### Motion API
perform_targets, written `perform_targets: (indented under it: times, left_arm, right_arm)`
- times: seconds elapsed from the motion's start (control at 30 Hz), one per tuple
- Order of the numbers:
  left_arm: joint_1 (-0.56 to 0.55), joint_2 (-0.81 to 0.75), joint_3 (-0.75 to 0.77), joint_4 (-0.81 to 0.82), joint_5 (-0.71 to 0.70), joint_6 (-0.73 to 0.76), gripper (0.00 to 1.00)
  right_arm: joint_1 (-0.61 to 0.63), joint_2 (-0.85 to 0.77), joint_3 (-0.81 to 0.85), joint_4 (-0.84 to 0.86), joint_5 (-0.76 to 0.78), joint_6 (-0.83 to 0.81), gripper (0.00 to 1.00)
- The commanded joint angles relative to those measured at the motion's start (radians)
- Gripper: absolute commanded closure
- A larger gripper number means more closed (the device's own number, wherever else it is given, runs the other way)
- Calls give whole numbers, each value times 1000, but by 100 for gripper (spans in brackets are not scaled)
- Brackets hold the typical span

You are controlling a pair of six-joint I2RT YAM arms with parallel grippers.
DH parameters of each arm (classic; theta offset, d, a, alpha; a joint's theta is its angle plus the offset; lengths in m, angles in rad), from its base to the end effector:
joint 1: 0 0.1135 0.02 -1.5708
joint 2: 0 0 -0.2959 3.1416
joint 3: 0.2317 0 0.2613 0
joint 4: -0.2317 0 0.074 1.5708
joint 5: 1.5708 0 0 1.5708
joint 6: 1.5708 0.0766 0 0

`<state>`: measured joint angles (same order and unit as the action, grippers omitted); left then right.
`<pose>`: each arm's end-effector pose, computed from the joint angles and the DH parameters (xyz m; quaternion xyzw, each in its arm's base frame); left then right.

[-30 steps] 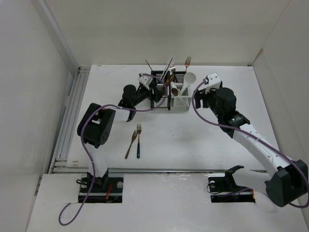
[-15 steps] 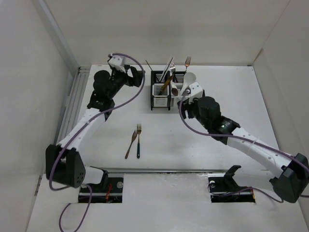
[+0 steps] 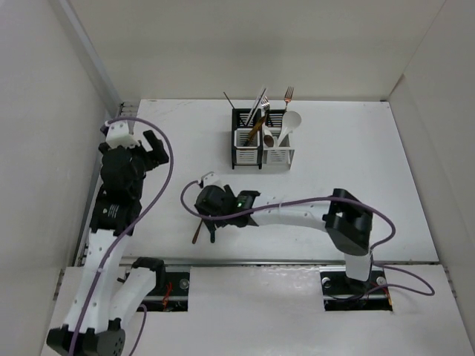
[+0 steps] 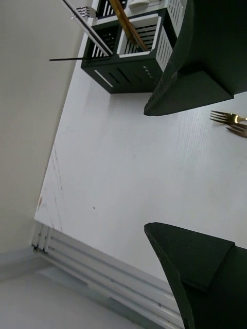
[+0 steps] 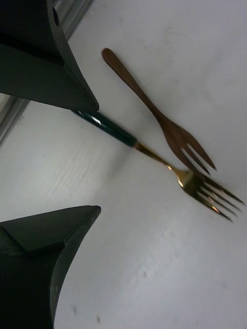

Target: Sort the eating utensils into containers

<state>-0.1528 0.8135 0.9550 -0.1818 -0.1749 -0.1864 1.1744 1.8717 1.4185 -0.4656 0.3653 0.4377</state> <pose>0.2089 -0.0187 0.4178 -0.0726 0.7173 -0.0544 0.6908 0.1993 0.4054 0.2230 -0.2812 0.8900 0.1081 0.3422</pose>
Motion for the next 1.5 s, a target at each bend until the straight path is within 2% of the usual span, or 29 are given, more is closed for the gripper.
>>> perform_targets:
  times: [0.0,0.13,0.3,0.37,0.57,0.6,0.67,0.7,0.83,1.03,1.17,1.37,1.47]
  left_arm:
    - [16,-111,-33,-74,-110,-7,18]
    - [16,-238,-65,-74,-87,-7,17]
    - [16,-274,-75,-74,-107,-30,15]
    - [16,-292,-75,-56,-107,-30,14]
    - [16,-313,-108,-35,-141,-30,10]
    - [16,-313,-108,-35,-150,-30,10]
    - [16,-326,-117,-25,-163,-30,9]
    - [16,-335,-117,-25,-175,-30,7]
    - [16,-346,-137,-16,-201,-30,6]
    - [16,-365,-157,-7,-201,-21,6]
    - [16,-366,-167,4,-183,-10,6]
    - [16,-343,-206,50,-137,21,5]
    - [16,-318,-216,79,-117,45,5]
  right_arm:
    - [33,35,94,-84,-26,139,22]
    - [42,134,154,-83,-61,180,24]
    - [42,233,175,-116,-94,257,27]
    - [42,245,163,-104,-94,266,37]
    - [42,311,160,-162,-74,302,55]
    - [42,311,149,-162,-74,326,64]
    - [42,311,114,-171,-74,338,73]
    - [42,311,105,-171,-74,338,81]
    - [42,275,50,-180,-63,398,100]
    - [11,141,-82,-180,32,447,100]
    - [11,-26,-136,-171,164,444,100]
    - [1,-244,-58,-111,377,124,100]
    - [-51,-327,-9,22,362,-118,100]
